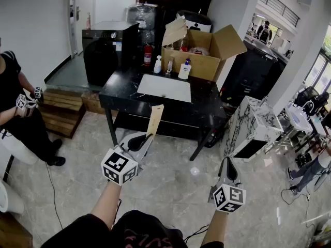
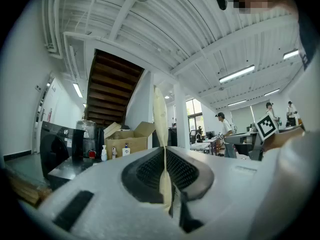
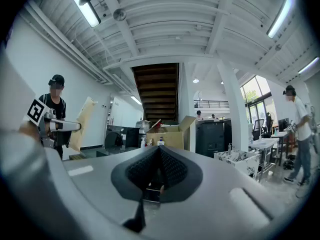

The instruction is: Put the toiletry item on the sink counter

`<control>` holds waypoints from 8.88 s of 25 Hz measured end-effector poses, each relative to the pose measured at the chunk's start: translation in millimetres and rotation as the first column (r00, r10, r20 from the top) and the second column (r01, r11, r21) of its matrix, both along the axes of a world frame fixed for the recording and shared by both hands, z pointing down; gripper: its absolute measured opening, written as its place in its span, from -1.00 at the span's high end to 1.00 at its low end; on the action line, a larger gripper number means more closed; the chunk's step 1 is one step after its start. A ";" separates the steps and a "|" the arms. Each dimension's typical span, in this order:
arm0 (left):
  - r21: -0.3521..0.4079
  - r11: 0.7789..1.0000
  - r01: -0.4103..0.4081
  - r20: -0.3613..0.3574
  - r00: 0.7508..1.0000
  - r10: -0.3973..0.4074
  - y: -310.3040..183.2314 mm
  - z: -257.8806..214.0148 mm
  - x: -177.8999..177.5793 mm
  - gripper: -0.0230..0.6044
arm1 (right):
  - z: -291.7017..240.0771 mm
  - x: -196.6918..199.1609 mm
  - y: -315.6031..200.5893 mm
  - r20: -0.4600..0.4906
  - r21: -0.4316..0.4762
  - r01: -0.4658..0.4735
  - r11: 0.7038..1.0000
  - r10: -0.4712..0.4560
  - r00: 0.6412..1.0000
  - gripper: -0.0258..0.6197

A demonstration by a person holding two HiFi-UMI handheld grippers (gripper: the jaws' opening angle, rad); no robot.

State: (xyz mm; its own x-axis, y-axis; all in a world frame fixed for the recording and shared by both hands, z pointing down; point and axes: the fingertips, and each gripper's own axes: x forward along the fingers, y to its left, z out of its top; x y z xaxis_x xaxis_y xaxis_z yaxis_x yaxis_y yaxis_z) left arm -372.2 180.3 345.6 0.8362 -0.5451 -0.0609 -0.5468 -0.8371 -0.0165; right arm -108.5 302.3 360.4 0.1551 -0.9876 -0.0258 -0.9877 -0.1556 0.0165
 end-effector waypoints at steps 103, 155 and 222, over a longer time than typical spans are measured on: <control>-0.068 0.997 0.045 0.078 0.996 -0.040 -237.1 24.6 317.7 0.89 | 31.9 292.2 -272.2 0.114 -0.018 0.140 0.990 -0.137 0.984 0.89; -0.245 0.968 -0.060 0.086 0.993 0.084 -592.9 98.2 440.4 0.89 | 69.1 387.6 -618.1 0.090 -0.123 0.069 0.990 -0.058 0.994 0.89; -0.582 0.800 0.149 0.309 0.950 0.048 -567.8 239.0 500.0 0.87 | 87.5 434.9 -642.5 0.136 -0.114 0.262 0.958 -0.246 0.960 0.89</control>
State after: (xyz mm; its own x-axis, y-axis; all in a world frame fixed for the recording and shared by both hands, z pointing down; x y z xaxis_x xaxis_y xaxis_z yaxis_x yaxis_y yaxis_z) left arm 127.8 -387.5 584.6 0.7300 -0.4319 0.5296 -0.6392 -0.7057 0.3056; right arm 326.4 -340.2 447.9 -0.1072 -0.9884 0.1079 -0.9902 0.0964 -0.1009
